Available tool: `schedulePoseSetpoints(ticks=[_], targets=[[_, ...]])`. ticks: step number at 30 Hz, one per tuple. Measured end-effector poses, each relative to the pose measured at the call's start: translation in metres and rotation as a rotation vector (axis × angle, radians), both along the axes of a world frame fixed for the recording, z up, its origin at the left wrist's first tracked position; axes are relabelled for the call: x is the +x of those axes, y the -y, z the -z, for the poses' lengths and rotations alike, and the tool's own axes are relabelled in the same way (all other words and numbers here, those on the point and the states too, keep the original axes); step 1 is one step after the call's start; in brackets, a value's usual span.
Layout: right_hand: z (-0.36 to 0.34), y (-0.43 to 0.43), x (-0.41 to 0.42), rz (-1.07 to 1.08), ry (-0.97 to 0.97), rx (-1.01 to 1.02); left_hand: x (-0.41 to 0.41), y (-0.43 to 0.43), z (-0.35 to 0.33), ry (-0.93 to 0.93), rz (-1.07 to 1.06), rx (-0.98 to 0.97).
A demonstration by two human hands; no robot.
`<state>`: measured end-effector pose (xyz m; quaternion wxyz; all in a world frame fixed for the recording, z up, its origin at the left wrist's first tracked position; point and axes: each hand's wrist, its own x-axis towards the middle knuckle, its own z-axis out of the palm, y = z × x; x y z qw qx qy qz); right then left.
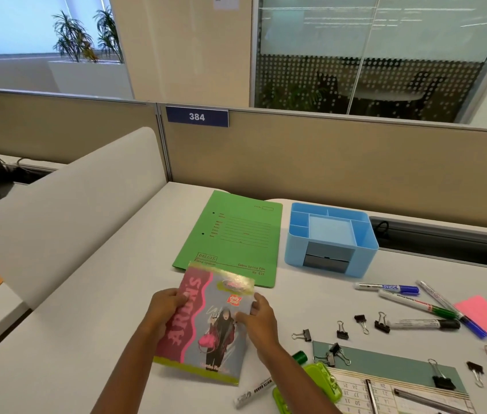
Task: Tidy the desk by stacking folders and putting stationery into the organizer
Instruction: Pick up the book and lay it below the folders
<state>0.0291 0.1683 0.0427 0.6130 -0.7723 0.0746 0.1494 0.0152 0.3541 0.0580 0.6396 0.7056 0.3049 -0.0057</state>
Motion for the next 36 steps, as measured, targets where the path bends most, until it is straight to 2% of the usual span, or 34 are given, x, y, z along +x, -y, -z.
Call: schedulePoseSetpoints(ticks=[2,4,6,9,16,22,27,30,36], targets=[[0.002,-0.001,0.002,0.019,-0.013,0.012,0.001,-0.001,-0.006,0.032,0.017,-0.077],[0.002,-0.004,0.001,-0.001,-0.006,-0.02,0.004,-0.001,-0.005,0.059,-0.019,-0.072],[0.003,-0.007,0.0,-0.023,0.014,-0.064,0.006,0.0,0.001,0.075,-0.063,0.041],[0.008,-0.013,-0.003,-0.069,0.041,-0.171,0.011,0.004,0.011,0.072,-0.059,0.34],[0.013,-0.018,-0.007,-0.119,0.151,-0.47,0.012,0.012,0.028,-0.048,0.009,0.76],[0.014,-0.017,-0.006,-0.129,0.2,-0.542,0.003,0.019,0.036,-0.034,0.068,0.95],[0.012,-0.013,-0.005,-0.134,0.233,-0.517,0.004,0.023,0.036,-0.041,0.046,0.991],[0.006,0.001,-0.007,-0.108,0.317,-0.445,0.005,0.036,0.034,0.034,-0.005,1.009],[-0.011,0.077,-0.008,0.071,0.479,-0.396,0.014,0.113,0.028,0.323,0.11,1.107]])
